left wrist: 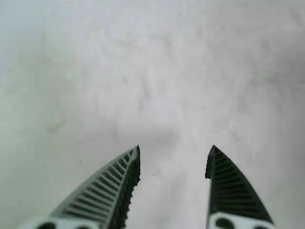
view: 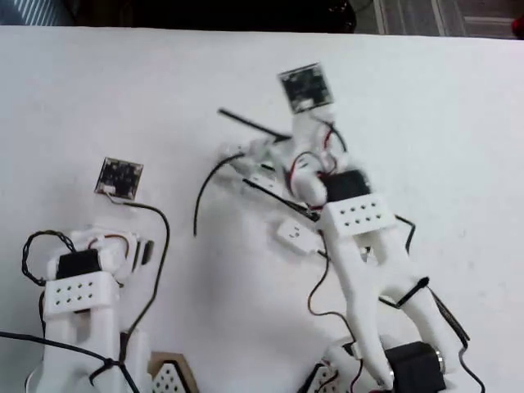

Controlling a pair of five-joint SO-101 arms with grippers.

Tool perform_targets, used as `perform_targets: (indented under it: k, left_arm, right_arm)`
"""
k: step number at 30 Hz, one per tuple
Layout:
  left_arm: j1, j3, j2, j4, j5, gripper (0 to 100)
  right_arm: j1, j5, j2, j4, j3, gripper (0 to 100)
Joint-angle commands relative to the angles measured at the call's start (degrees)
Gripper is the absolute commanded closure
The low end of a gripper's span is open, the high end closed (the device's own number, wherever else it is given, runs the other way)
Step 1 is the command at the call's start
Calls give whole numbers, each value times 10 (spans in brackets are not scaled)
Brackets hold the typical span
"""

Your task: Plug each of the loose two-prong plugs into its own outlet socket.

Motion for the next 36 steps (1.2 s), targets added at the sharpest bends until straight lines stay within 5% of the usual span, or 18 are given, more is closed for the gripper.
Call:
perform_targets:
  k: [1, 19, 25, 31, 36]
  left_arm:
    - [-3, -2, -13, -9, 2, 774]
    - [-1, -1, -13, -9, 2, 774]
    - [-1, -1, -13, -9, 2, 774]
    - [-1, -1, -13, -9, 2, 774]
    - [-1, -1, -13, -9, 2, 774]
  right_arm:
    - [59, -4, -24, -80, -34, 982]
    - [198, -247, 303, -138, -228, 977]
    - [189, -260, 313, -25, -287, 801]
    - [174, -256, 262, 110, -344, 797]
    - [128, -171, 197, 241, -343, 797]
